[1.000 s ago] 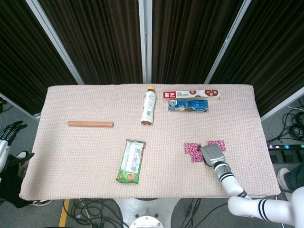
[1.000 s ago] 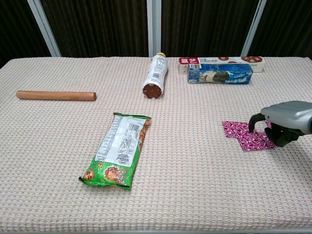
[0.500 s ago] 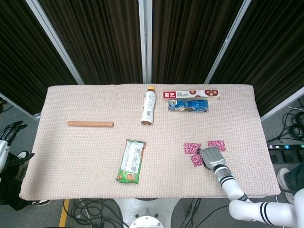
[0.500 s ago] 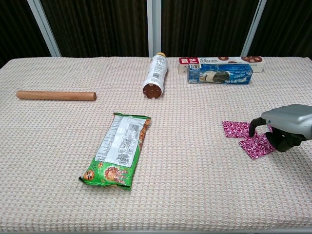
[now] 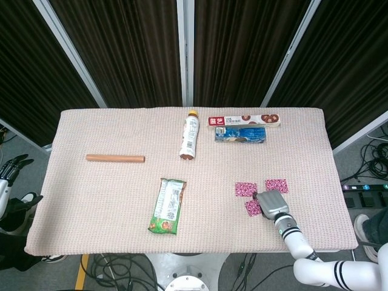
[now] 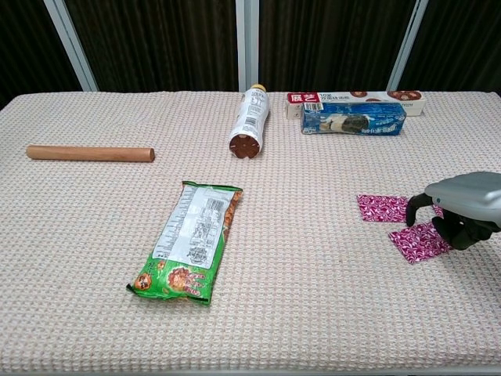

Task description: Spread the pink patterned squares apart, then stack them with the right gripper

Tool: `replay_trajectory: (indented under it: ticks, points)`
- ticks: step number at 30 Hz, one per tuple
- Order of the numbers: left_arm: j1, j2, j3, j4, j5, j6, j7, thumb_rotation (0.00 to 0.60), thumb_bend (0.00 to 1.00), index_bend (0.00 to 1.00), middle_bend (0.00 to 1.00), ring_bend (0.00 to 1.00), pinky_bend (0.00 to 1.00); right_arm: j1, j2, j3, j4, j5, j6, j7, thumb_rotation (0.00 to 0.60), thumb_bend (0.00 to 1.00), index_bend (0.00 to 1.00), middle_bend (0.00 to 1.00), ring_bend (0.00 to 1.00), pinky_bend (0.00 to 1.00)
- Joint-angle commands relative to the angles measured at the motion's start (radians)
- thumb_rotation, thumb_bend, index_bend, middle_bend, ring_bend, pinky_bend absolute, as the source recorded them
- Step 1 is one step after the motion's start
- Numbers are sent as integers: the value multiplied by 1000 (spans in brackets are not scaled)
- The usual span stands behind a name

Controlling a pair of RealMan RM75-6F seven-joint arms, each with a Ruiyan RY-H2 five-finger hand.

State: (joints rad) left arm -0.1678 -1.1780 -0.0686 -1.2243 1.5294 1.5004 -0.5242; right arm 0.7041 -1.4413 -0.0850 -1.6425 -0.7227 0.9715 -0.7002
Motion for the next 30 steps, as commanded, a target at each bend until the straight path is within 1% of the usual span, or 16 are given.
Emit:
replay_trajectory:
  ticks: [1,5,8,10,11,13,15,18,19,23,26,30]
  points:
    - [1,0,1,1,0,0,-1,600,64,230,225,165,264,-3,3,-2,-7,-3,7,-3,600,738,303,1000,1000,972]
    - [1,-1,1,2,1,0,-2,600,64,230,226,165,264,-5,7,-1,-14,0,14,-7,600,740,308,1000,1000,971]
    - [1,-2,0,4,0,0,-3,600,64,230,225,165,264,-10,8,13,-16,-13,25,10,600,738,309,1000,1000,971]
    - [2,-3,0,6,-2,-1,-5,600,64,230,226,165,264,-16,5,32,-12,-39,44,35,600,687,309,1000,1000,971]
    - [2,-3,0,8,-3,0,-5,600,64,230,226,165,264,-21,1,46,-5,-61,60,55,600,620,309,1000,1000,971]
    - [2,-4,-2,9,-5,-1,-7,600,64,230,226,165,264,-29,-11,70,12,-98,88,84,600,448,323,1000,1000,971]
    - [2,-5,-3,12,-7,-2,-8,600,64,230,226,165,264,-33,-32,94,46,-149,122,109,600,249,386,1000,1000,970]
    - [3,-6,-3,16,-9,-3,-12,600,64,231,226,165,264,-29,-66,117,111,-200,139,125,600,51,445,1000,1000,970]
    - [3,-7,-3,17,-9,-3,-13,600,64,231,226,165,264,-25,-75,124,129,-203,134,125,600,15,452,1000,1000,970]
    - [3,-9,-3,25,-11,-6,-18,600,64,231,226,165,264,-4,-112,147,197,-190,100,103,600,0,478,1000,1000,970]
    - [3,-12,-4,31,-14,-10,-21,600,64,231,226,165,264,8,-150,160,245,-158,79,71,600,0,499,1000,1000,970]
    - [2,-13,-7,38,-19,-14,-27,600,64,230,225,165,264,8,-192,165,284,-128,67,47,600,0,535,1000,1000,973]
